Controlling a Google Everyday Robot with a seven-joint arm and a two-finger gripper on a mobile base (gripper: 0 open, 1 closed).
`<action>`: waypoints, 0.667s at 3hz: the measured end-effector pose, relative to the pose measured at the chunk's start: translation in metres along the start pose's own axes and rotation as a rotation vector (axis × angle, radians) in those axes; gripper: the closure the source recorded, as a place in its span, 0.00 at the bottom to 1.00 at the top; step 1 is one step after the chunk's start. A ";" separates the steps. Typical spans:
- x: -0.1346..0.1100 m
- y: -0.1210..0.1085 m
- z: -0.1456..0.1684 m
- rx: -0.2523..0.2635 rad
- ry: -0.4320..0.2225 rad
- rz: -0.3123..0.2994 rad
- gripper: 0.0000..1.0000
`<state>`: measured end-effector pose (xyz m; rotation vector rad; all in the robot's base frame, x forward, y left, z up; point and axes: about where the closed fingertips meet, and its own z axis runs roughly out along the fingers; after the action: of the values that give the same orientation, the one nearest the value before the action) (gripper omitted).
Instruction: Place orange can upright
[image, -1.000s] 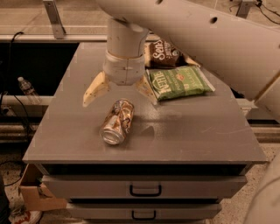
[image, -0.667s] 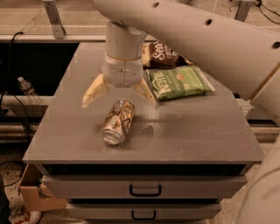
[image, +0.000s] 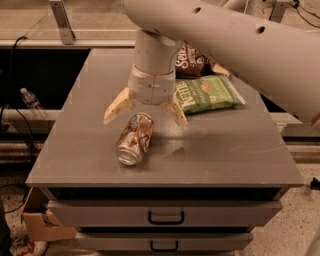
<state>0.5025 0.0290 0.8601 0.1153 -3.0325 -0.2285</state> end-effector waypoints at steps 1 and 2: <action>0.001 -0.007 0.007 -0.013 0.015 0.020 0.00; 0.000 -0.010 0.015 -0.010 0.035 0.027 0.18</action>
Offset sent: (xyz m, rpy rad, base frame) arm -0.0049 -0.0167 -0.0262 -0.0236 0.0915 -0.0224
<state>0.5020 0.0209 0.8438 0.0765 -2.9954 -0.2372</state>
